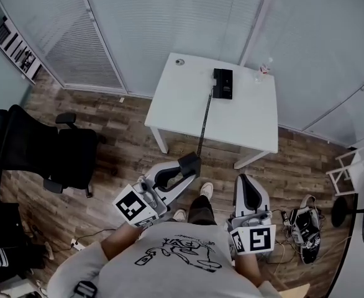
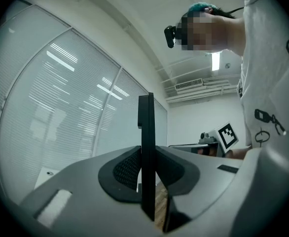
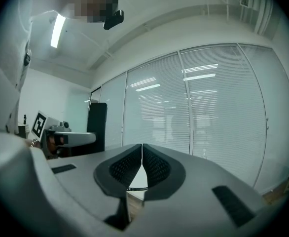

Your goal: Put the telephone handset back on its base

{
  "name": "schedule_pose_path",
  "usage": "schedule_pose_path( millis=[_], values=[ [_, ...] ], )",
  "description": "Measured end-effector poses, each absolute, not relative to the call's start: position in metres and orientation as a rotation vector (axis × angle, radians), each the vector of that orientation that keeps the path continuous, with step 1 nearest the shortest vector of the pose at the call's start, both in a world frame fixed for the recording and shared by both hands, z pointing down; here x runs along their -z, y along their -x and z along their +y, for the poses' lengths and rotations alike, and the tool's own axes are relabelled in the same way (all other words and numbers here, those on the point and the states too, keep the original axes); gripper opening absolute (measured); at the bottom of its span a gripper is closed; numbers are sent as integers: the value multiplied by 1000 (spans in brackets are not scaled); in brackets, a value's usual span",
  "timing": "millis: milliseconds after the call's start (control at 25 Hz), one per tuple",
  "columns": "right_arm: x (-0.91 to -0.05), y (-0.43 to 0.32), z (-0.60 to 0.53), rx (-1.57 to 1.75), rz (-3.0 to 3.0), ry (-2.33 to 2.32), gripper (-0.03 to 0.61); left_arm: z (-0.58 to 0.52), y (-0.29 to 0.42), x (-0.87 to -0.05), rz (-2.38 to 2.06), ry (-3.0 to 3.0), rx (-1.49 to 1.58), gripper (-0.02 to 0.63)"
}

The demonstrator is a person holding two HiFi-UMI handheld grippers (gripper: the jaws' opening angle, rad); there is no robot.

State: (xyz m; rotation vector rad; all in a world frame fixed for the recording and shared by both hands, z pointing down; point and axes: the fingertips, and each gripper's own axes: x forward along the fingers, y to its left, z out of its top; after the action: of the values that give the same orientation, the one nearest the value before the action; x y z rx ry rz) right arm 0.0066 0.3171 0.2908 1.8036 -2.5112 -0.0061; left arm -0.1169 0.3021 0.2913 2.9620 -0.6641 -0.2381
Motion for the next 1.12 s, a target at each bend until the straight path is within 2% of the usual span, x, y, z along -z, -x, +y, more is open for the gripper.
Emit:
schedule_pose_path(
  millis=[1120],
  values=[
    [-291,-173,143,-159,-2634,-1769,6,133,-44,-295,-767,-2921,106,72]
  ],
)
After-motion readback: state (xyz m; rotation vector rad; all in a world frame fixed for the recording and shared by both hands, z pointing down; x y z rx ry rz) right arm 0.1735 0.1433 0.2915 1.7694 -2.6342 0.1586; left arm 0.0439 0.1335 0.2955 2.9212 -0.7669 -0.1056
